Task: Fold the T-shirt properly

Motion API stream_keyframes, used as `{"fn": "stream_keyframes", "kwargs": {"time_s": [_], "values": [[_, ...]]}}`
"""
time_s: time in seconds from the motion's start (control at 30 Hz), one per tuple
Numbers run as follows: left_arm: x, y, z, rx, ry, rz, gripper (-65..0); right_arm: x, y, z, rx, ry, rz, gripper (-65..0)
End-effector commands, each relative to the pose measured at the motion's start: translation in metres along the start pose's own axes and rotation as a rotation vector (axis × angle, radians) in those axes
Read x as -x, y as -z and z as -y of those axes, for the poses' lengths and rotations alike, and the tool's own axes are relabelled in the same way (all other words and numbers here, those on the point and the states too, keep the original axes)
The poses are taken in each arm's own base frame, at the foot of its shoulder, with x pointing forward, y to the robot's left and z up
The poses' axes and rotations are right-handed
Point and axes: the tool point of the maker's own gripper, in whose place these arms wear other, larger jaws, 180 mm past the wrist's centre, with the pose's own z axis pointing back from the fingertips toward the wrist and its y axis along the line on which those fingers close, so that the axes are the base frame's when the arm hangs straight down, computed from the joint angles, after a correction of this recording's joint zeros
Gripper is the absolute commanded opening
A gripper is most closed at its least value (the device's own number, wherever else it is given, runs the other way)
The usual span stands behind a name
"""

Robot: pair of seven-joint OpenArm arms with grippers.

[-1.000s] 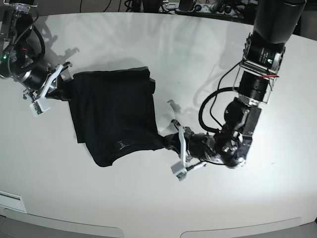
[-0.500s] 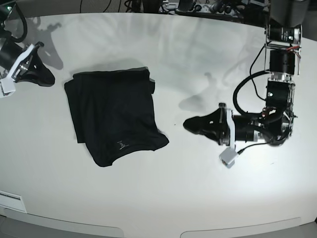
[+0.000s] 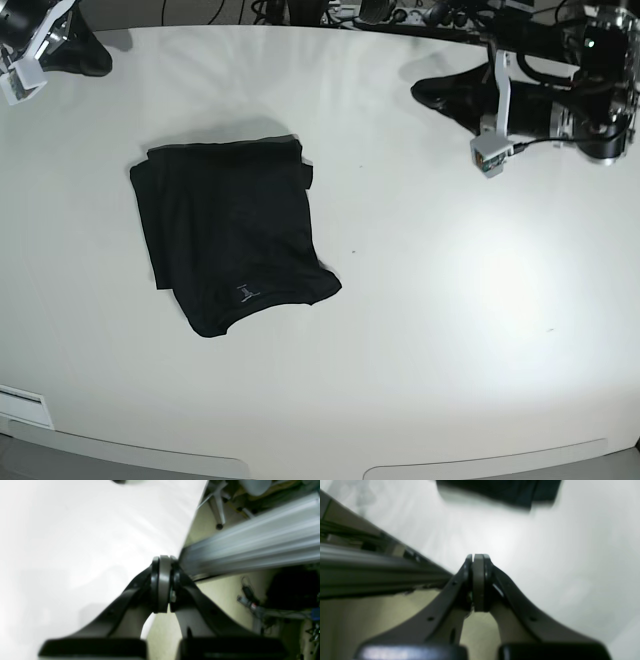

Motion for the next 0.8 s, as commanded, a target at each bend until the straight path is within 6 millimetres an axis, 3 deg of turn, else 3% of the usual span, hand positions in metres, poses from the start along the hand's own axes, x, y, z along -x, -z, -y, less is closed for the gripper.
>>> {"fn": "stream_keyframes", "kwargs": {"time_s": [0.0,0.23,0.47,0.63,0.77], "values": [[0.003,-0.006,0.013,0.008,0.013,-0.008,-65.0,0.002,-0.004,-0.008,-0.019,0.014,-0.001,-65.0],[0.048,-0.013,0.083,0.04,-0.143,-0.082,-65.0,0.063,-0.016,-0.037,-0.041,0.193,-0.19,-65.0],[0.088,-0.002,0.154,0.162,-0.376,-0.114,-65.0,0.104,-0.03,-0.057,-0.068,0.366,-0.288,-65.0],[0.13,0.013,0.162,0.091,-0.548,-0.164,-65.0,0.142,-0.011,-0.063,-0.132,0.548,-0.296,-65.0],[0.169,0.038,0.142,0.053,-0.64,-0.181,-65.0,0.19,0.024,-0.054,-0.126,0.586,-0.377,-65.0]]}}
